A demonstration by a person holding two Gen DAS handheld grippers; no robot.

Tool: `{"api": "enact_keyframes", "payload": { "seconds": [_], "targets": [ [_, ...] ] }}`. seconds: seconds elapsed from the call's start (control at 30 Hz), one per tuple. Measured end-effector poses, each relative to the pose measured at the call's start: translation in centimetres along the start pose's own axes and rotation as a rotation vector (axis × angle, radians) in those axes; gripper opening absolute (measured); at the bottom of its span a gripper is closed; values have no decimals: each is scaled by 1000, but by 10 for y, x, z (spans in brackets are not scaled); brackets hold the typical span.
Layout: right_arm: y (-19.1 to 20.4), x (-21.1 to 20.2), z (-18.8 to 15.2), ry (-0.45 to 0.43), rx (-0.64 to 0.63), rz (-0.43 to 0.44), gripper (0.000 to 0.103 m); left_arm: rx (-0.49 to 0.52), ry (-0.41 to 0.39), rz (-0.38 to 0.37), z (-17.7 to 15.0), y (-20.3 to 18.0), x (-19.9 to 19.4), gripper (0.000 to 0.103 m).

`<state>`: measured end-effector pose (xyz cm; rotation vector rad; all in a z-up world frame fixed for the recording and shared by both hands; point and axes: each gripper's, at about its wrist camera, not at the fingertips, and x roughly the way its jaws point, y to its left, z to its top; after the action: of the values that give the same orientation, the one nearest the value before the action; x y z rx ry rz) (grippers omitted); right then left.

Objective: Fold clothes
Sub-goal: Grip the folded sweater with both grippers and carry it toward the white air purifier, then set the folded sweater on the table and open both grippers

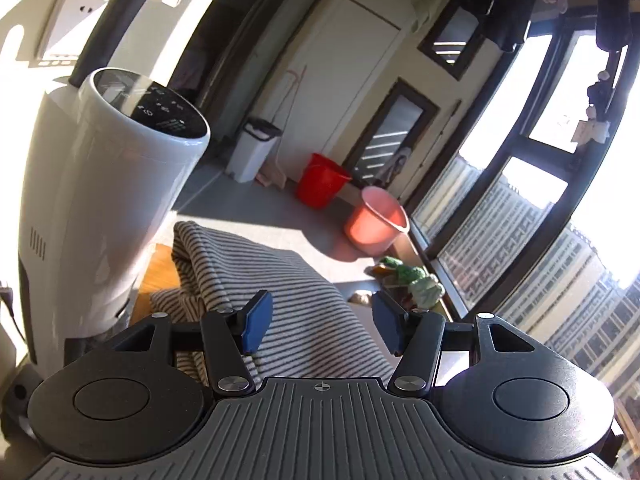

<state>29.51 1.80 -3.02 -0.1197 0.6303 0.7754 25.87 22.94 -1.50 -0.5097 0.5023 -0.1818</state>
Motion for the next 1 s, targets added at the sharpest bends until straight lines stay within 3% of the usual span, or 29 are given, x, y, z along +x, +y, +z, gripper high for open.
{"api": "enact_keyframes", "payload": {
  "seconds": [0.07, 0.2, 0.27, 0.33, 0.47, 0.53, 0.63, 0.73, 0.9, 1.0],
  "targets": [
    [0, -21, 4, -72, -12, -9, 85, -23, 36, 35, -7, 12, 17, 52],
    [-1, -39, 23, -184, -1, 19, 84, -56, 31, 6, -11, 22, 14, 50],
    [-1, -26, 32, -172, 15, 54, 74, -45, 34, 12, -12, 23, 14, 50],
    [-2, -1, 35, -100, 23, 48, 73, -38, 36, 16, -12, 22, 14, 50],
    [-6, 37, 22, -14, 33, 12, 88, -33, 38, 17, -13, 22, 14, 49],
    [-20, 40, 20, 13, 141, 51, 91, -24, 36, 25, -14, 20, 13, 49],
    [-33, 35, 13, 19, 252, 82, 95, -10, 30, 46, -15, 15, 11, 49],
    [-28, 9, 4, -28, 219, 41, 103, 10, -8, 83, -19, 4, 0, 49],
    [-24, -42, -18, -80, 178, -56, 103, 79, -93, 160, -47, -36, -50, 72],
    [-25, -65, -32, -70, 192, -99, 103, 87, -89, 219, -74, -57, -76, 87]
  ]
}}
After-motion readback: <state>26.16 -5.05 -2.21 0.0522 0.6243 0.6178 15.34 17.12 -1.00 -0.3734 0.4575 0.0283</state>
